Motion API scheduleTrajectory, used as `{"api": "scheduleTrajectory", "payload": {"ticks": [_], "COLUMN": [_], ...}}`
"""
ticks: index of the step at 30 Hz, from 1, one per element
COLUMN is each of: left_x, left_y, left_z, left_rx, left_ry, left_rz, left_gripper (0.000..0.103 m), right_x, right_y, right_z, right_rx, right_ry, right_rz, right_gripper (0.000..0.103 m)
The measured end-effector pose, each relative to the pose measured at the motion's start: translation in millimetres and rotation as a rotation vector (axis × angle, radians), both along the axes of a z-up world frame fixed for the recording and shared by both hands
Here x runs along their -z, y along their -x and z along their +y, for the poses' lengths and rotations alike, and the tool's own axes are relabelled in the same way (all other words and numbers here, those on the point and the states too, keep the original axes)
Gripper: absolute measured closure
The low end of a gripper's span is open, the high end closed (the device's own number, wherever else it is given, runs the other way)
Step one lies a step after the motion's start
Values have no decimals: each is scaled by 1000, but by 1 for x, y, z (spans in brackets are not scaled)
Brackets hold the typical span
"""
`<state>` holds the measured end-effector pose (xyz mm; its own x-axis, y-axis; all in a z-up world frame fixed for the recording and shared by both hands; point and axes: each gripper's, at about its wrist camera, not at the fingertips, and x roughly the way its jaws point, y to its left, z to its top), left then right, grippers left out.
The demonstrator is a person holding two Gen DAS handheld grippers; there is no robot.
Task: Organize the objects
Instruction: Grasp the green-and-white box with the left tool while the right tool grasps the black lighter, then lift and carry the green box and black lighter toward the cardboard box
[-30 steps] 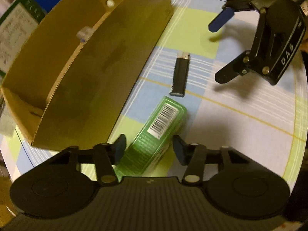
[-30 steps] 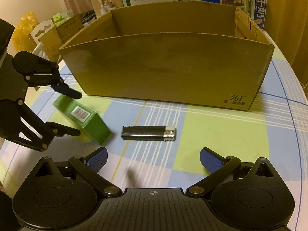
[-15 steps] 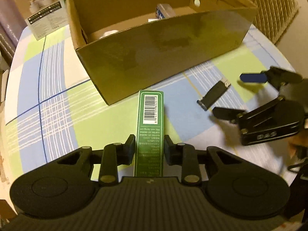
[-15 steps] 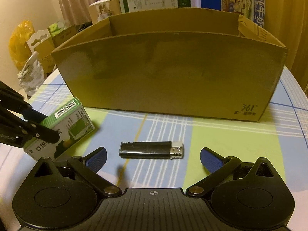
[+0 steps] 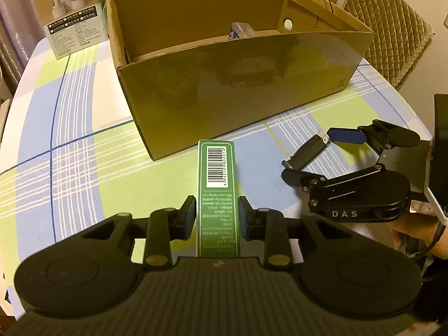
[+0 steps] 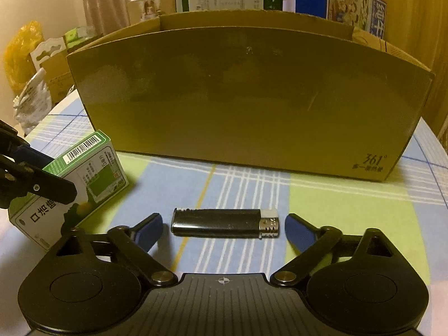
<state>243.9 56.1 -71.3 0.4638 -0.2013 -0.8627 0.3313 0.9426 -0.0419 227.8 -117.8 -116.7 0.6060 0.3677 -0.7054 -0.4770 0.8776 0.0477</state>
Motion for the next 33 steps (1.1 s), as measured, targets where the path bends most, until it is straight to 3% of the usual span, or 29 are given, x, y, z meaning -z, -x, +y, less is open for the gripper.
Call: {"api": "scheduleTrajectory", "payload": {"ticks": [3, 16, 24, 33], "left_x": [1, 6, 23, 15], "left_y": [1, -8, -15, -5], "left_z": [-1, -5, -15, -5], "left_rx": [2, 5, 11, -78], "left_ry": [-4, -21, -91, -46], "left_rz": [-7, -13, 38, 38], "left_gripper": [78, 77, 78, 78], "right_x": [1, -3, -7, -17], "right_y": [-2, 6, 7, 17], "right_z": [1, -2, -7, -19], "right_rx": [6, 2, 19, 49], "right_ry": [10, 0, -13, -44], "right_rz": [-15, 11, 17, 26], "right_gripper": [23, 24, 24, 24]}}
